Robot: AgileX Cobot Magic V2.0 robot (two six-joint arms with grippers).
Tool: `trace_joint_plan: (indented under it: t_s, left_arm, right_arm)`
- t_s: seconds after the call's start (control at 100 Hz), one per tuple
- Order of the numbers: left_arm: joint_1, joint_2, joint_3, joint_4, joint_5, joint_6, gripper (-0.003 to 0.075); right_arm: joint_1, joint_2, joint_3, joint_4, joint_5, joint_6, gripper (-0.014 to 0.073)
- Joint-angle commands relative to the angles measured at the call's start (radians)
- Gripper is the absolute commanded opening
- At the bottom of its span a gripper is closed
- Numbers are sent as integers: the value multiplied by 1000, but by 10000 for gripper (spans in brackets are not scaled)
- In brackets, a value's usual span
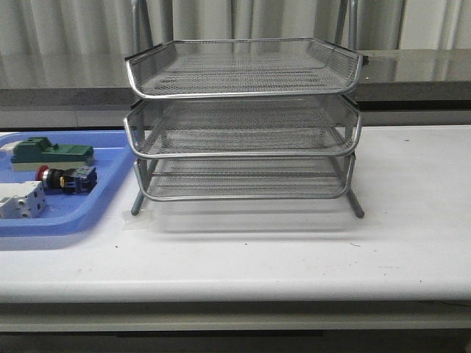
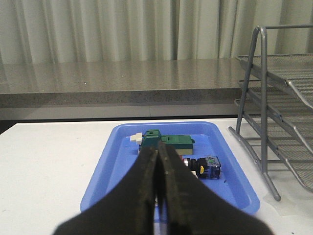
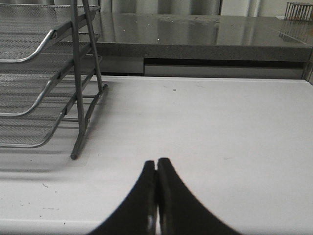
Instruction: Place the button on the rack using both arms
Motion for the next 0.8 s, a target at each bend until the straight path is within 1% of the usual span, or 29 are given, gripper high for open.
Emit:
trace_joint_plan:
  t_s: [0.0,0.62,0.79]
  left_arm:
    - [1,-32,35,0,-82,-6,-20]
    - [1,-32,35,0,-82,-6,-20]
    - [1,-32,35,0,-82,-6,-20]
  right_arm:
    - [-6,-17,1,-2,-79,-8,-58]
    - [-6,-17,1,-2,-79,-8,-58]
    - [-6,-17,1,-2,-133,-8,-58]
